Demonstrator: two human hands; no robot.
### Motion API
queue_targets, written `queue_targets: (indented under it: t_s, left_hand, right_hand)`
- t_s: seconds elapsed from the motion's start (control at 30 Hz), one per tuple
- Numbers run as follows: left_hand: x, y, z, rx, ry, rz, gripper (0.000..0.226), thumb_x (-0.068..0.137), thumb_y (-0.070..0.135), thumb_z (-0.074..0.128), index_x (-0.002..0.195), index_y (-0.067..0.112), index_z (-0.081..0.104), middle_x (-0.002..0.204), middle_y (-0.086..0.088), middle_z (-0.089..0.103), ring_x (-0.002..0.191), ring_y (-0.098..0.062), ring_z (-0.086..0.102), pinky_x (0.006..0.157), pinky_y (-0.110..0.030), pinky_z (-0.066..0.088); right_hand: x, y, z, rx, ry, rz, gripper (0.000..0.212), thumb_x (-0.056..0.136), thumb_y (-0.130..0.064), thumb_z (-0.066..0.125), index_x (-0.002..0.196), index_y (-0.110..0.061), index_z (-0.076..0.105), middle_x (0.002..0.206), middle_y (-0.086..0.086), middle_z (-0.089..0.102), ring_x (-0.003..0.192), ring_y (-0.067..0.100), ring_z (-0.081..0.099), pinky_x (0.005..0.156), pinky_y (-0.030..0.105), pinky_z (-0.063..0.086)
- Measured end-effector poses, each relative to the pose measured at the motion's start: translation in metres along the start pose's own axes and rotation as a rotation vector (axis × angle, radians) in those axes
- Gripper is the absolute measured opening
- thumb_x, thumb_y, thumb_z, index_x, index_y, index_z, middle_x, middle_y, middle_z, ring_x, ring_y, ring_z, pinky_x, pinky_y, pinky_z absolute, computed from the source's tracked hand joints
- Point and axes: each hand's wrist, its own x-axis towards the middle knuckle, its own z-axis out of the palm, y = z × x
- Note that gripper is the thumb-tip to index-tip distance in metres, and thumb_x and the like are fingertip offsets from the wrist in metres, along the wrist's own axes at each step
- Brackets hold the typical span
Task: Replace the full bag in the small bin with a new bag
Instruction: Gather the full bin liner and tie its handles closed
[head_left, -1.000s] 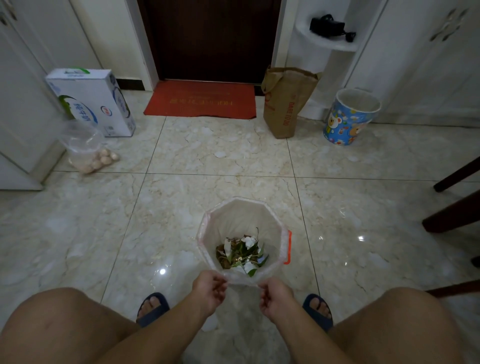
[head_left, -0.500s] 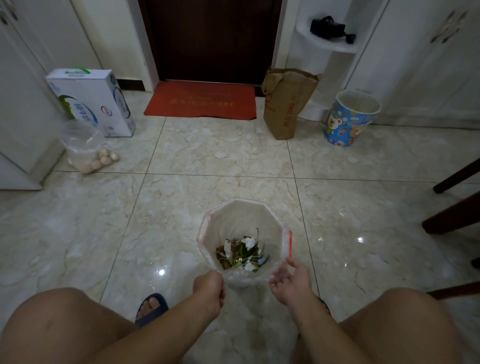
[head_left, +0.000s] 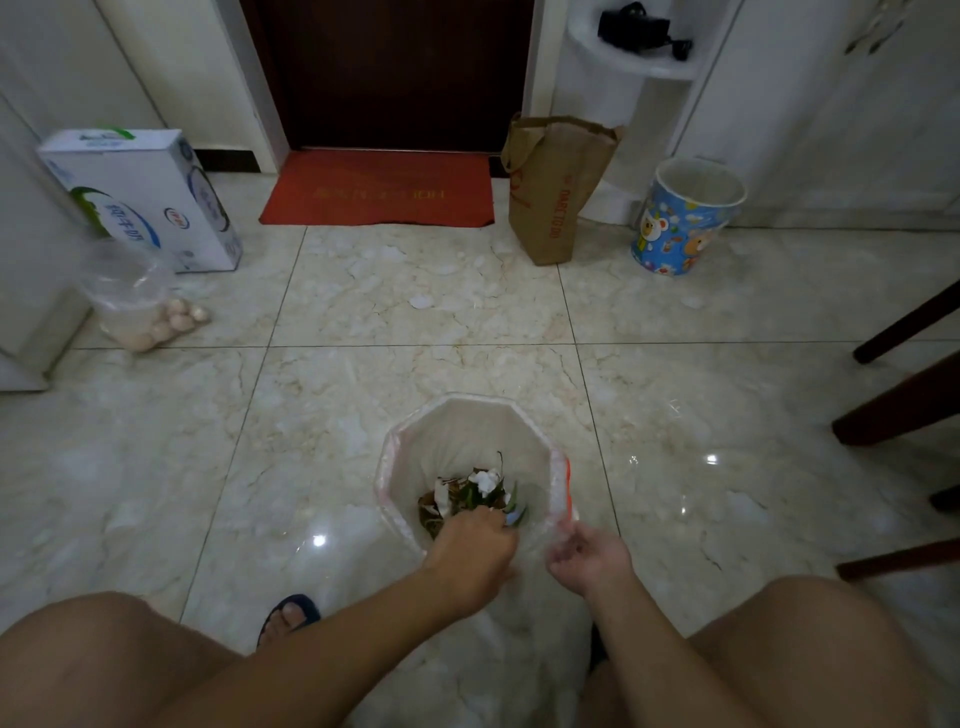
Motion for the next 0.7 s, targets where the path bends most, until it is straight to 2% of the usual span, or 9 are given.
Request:
queue_targets:
  t_s: [0.07,0.13,0.17,0.27,0.37,0.43,0.53,0.63,0.7]
  left_hand:
    - [0.005,0.001,-0.001,0.078,-0.045,0.039,0.03,0.094,0.027,0.058,0.11,0.002,0.064,0.112,-0.017,0.064,0.104,-0.033,0.058,0.084,-0.04,0.046]
    - [0.009,0.001,0.0,0.097,-0.081,0.063,0.024,0.094,0.022,0.058,0.104,0.002,0.067,0.106,-0.017,0.067,0.1,-0.034,0.061,0.081,-0.04,0.048]
    - [0.009,0.002,0.0,0.101,-0.09,0.082,0.021,0.093,0.018,0.059,0.1,0.002,0.069,0.102,-0.017,0.068,0.097,-0.034,0.063,0.078,-0.039,0.049]
    - [0.007,0.004,0.002,0.14,-0.098,0.145,0.014,0.086,0.012,0.062,0.09,0.002,0.069,0.09,-0.017,0.068,0.087,-0.033,0.064,0.074,-0.037,0.05]
    - [0.004,0.009,0.004,0.219,-0.128,0.167,0.014,0.081,0.003,0.06,0.094,0.0,0.064,0.093,-0.019,0.066,0.088,-0.032,0.06,0.084,-0.039,0.044]
    - [0.003,0.011,0.006,0.248,-0.131,0.17,0.018,0.078,-0.004,0.056,0.094,0.001,0.063,0.092,-0.019,0.065,0.088,-0.032,0.059,0.085,-0.04,0.041]
    - [0.001,0.008,0.009,0.243,-0.114,0.201,0.02,0.076,-0.008,0.053,0.09,0.001,0.064,0.087,-0.017,0.066,0.084,-0.031,0.06,0.084,-0.04,0.042]
    - [-0.003,-0.001,0.011,0.239,-0.111,0.236,0.022,0.073,-0.009,0.052,0.088,0.0,0.065,0.087,-0.018,0.066,0.084,-0.031,0.06,0.085,-0.039,0.042]
    - [-0.007,-0.007,0.013,0.242,-0.128,0.256,0.019,0.075,-0.008,0.053,0.089,0.0,0.064,0.087,-0.017,0.065,0.083,-0.03,0.059,0.084,-0.04,0.041]
  right_hand:
    - [-0.001,-0.004,0.001,0.047,0.008,-0.08,0.017,0.101,-0.007,0.038,0.09,-0.007,0.051,0.07,0.006,0.05,0.052,0.01,0.039,0.051,0.018,0.029]
    - [-0.003,-0.009,0.004,0.077,0.001,-0.147,0.016,0.101,-0.004,0.039,0.091,-0.008,0.05,0.08,0.009,0.054,0.049,0.013,0.053,0.045,0.018,0.039]
    - [-0.006,-0.011,0.007,0.076,-0.022,-0.153,0.017,0.101,-0.006,0.039,0.089,-0.006,0.051,0.077,0.011,0.058,0.042,0.015,0.058,0.038,0.017,0.041]
    - [-0.013,-0.021,0.016,-0.119,-0.029,-0.195,0.031,0.103,-0.017,0.037,0.083,-0.002,0.055,0.047,0.01,0.061,0.028,0.016,0.056,0.028,0.014,0.037]
    - [-0.013,-0.028,0.031,-0.409,-0.005,-0.28,0.024,0.091,-0.018,0.058,0.082,0.003,0.065,0.052,0.009,0.063,0.039,0.016,0.058,0.039,0.02,0.046]
    - [-0.01,-0.036,0.037,-0.641,0.067,-0.35,0.019,0.079,-0.018,0.072,0.076,0.0,0.07,0.057,0.007,0.064,0.045,0.016,0.055,0.047,0.025,0.045]
    - [-0.011,-0.052,0.044,-0.872,0.102,-0.244,0.029,0.089,-0.022,0.066,0.063,-0.012,0.059,0.044,-0.002,0.054,0.031,0.007,0.045,0.033,0.015,0.032]
    - [-0.009,-0.066,0.044,-0.829,0.114,-0.106,0.028,0.098,-0.012,0.051,0.071,-0.008,0.059,0.04,-0.001,0.053,0.029,0.006,0.048,0.037,0.014,0.033]
    - [-0.005,-0.066,0.043,-0.779,0.111,-0.076,0.028,0.098,-0.01,0.051,0.072,-0.006,0.059,0.04,0.0,0.053,0.03,0.006,0.048,0.04,0.014,0.034]
